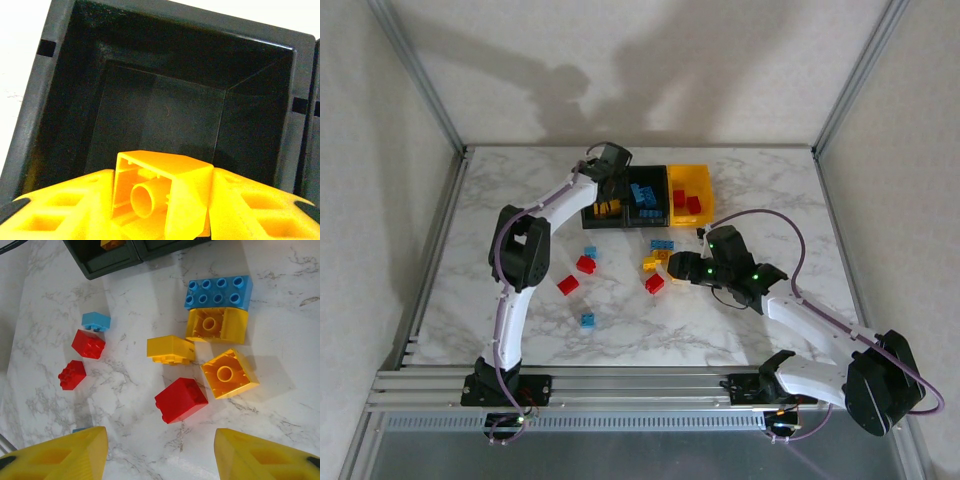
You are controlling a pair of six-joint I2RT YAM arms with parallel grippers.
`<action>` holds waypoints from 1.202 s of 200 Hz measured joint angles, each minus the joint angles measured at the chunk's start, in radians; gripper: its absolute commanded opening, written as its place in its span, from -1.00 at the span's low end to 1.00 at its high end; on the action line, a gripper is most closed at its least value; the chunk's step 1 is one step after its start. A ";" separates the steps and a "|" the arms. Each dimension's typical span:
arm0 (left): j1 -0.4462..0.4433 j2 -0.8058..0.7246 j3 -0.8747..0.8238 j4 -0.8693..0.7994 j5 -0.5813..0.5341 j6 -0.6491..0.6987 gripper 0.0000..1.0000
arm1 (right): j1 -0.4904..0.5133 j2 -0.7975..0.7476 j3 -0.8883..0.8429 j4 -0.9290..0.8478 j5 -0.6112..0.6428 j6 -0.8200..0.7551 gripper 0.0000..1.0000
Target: Sort the legos into containers by color
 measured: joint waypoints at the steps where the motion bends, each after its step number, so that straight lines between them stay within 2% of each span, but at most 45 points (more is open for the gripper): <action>1: 0.000 0.000 0.000 0.000 0.000 0.000 0.02 | 0.000 0.000 0.000 0.000 0.000 0.000 0.17; 47: 0.003 -0.002 0.002 -0.011 0.000 0.004 0.24 | 0.000 0.000 0.007 -0.004 0.006 -0.006 0.17; 69: 0.005 -0.009 0.002 -0.013 0.003 0.009 0.16 | 0.000 0.000 0.014 -0.008 0.006 -0.007 0.17; 114: -0.002 -0.107 -0.088 -0.007 0.031 0.010 0.17 | 0.000 -0.023 0.026 -0.046 0.041 -0.007 0.17; 163: -0.064 -0.424 -0.351 0.075 0.124 0.010 0.23 | 0.000 0.028 0.092 -0.115 0.105 0.016 0.21; 213: -0.134 -0.803 -0.763 0.210 0.247 -0.019 0.25 | 0.000 0.166 0.186 -0.209 0.202 0.092 0.24; 240: -0.159 -0.965 -0.959 0.245 0.277 -0.064 0.30 | 0.003 0.249 0.216 -0.220 0.224 0.127 0.24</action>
